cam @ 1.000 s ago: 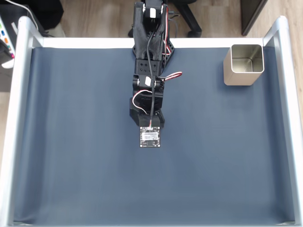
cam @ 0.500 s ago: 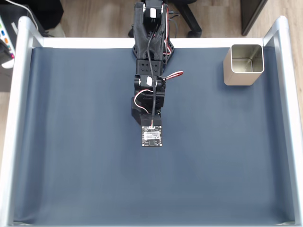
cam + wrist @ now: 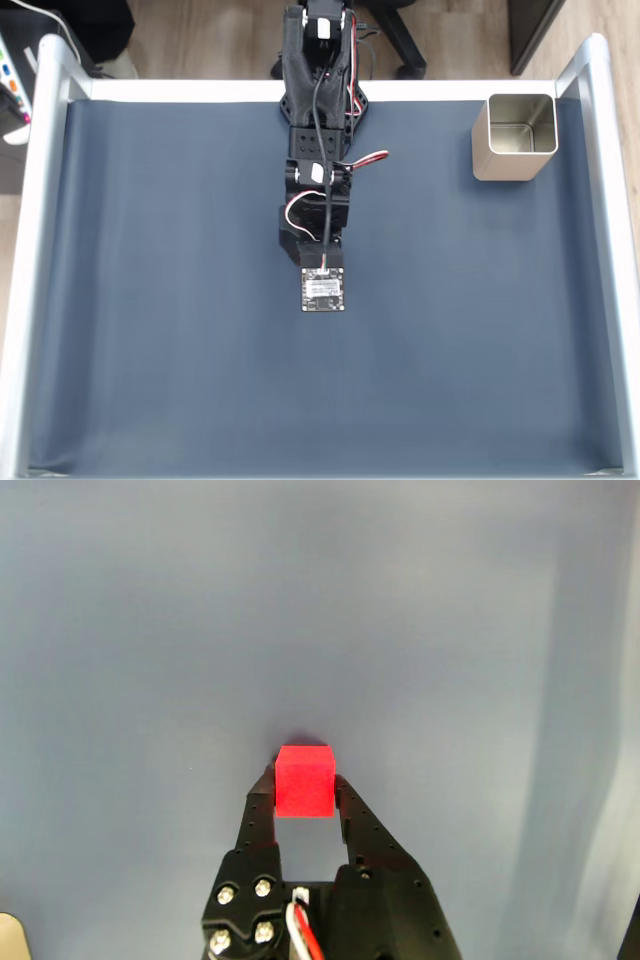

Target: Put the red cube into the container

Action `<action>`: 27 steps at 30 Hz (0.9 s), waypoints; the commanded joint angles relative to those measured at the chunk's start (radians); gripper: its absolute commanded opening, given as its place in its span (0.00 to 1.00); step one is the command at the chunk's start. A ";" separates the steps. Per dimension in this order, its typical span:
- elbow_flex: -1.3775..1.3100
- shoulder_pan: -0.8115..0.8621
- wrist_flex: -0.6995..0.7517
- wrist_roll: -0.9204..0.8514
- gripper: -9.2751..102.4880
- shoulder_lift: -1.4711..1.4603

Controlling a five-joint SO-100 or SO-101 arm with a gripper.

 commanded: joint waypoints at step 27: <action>-0.436 -0.931 0.669 0.256 0.08 0.357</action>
